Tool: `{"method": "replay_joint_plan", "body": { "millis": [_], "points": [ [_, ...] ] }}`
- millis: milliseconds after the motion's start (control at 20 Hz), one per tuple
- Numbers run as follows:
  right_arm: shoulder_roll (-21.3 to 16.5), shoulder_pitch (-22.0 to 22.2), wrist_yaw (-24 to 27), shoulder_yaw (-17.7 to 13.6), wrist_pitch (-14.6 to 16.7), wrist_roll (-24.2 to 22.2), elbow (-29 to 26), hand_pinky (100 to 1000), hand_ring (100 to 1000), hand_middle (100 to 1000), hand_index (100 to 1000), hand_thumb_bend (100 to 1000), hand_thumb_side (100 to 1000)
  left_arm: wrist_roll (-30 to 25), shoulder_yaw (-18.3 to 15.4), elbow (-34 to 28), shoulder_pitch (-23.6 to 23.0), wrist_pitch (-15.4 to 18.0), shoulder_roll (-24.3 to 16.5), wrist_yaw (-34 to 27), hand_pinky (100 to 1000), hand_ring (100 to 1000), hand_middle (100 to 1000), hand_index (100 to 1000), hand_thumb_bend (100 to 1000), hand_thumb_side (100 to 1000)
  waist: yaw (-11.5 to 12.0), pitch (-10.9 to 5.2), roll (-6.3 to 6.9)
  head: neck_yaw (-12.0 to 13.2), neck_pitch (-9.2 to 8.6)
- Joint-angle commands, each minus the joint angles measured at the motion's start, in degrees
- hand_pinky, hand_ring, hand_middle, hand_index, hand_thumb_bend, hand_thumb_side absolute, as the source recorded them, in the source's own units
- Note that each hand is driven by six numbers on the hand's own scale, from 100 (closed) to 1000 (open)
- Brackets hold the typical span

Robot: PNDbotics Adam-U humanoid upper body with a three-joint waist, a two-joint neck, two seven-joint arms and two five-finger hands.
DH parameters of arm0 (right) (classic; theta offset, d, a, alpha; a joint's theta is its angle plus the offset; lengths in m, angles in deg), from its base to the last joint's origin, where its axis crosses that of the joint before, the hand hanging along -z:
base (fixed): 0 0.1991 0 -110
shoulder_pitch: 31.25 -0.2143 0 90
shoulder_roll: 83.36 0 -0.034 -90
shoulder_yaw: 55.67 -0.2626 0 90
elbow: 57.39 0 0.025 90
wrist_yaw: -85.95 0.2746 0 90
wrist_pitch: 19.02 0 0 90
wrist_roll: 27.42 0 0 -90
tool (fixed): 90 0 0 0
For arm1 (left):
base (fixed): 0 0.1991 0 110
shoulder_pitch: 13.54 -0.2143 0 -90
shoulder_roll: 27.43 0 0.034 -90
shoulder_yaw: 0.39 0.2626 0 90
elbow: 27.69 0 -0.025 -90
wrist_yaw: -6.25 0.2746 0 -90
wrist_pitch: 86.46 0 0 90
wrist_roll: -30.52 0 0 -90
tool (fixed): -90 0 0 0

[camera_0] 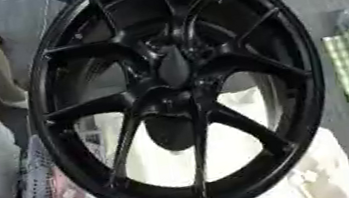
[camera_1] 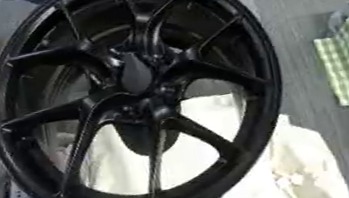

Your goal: Pull the pin out of the wheel hub.

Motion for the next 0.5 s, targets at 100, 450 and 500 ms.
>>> {"method": "replay_joint_plan", "body": {
  "millis": [100, 450, 500],
  "points": [
    [-2.0, -0.7, -1.0, 0.0, -13.2, 13.1, -1.1, 704, 689, 751, 758, 100, 524, 9.9, -0.7, -17.0, -4.6, -0.5, 2.8, -5.7, 852, 691, 595, 815, 100, 568, 0.0, -0.67, -0.10, -0.5, -1.01],
    [-1.7, -1.2, -1.8, -0.1, -13.5, 13.1, -1.1, 705, 690, 751, 758, 100, 524, 5.6, 1.6, -19.1, -10.7, 0.9, 12.8, 0.8, 855, 658, 619, 813, 100, 591, -0.3, -0.35, -0.86, -0.3, -1.12],
    [-1.7, -1.3, -1.9, 0.0, -13.5, 13.1, -1.1, 705, 690, 751, 758, 100, 524, 4.7, 1.7, -19.1, -11.3, 0.9, 14.2, 1.2, 856, 657, 619, 812, 100, 593, -0.3, -0.33, -1.01, -0.3, -1.20]
  ]
}}
